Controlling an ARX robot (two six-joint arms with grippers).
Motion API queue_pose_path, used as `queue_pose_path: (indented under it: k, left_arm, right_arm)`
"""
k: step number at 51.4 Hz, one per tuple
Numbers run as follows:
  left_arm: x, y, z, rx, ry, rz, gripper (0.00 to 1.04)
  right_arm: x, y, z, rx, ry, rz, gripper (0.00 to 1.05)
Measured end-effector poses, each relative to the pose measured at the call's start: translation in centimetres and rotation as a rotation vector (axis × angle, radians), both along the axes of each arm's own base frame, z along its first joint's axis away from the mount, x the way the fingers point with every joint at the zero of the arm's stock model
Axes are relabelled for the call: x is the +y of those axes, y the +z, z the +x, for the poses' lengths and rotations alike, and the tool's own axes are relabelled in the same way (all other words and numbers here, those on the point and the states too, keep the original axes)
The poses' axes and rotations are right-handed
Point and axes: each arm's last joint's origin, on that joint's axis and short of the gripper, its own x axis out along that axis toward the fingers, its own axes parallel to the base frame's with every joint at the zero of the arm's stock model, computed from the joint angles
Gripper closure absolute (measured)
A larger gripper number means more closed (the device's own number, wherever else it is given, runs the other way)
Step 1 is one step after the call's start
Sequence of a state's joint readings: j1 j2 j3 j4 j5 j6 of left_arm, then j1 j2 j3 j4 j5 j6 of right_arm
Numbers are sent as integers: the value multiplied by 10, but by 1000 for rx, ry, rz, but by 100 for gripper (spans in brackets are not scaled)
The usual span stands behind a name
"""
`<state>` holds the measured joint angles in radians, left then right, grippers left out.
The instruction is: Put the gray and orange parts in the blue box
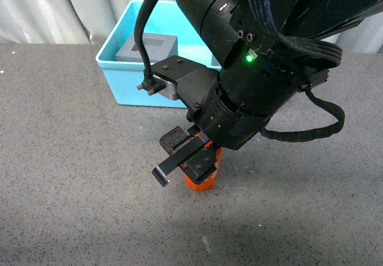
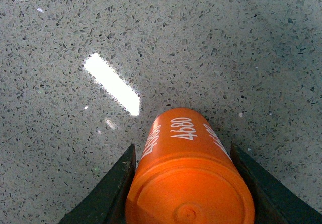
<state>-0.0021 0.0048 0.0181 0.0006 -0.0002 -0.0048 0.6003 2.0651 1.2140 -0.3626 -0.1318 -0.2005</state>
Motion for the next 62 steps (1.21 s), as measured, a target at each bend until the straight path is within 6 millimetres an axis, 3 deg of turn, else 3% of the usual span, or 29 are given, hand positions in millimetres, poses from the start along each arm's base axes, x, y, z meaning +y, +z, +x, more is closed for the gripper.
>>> queue_pose_path:
  k: [7,12,27,33,44,62]
  left_arm:
    - [0,0,0,0,0,0,7]
    - [0,0,0,0,0,0,7]
    - [0,0,0,0,0,0,7]
    - [0,0,0,0,0,0,7]
    - [0,0,0,0,0,0,7]
    - [0,0,0,0,0,0,7]
  right_arm:
    - [-5,5,2,-11,-18,5,59]
    - [-15,25,8,-56,-49,36,59]
    - [-45,119,44,-304,-161,183,59]
    - [-46,140,69,-363,-195,216,59]
    - [-26,118,115,-309,-198,206,59]
    - [-2,78,153,-212,-191,159,59]
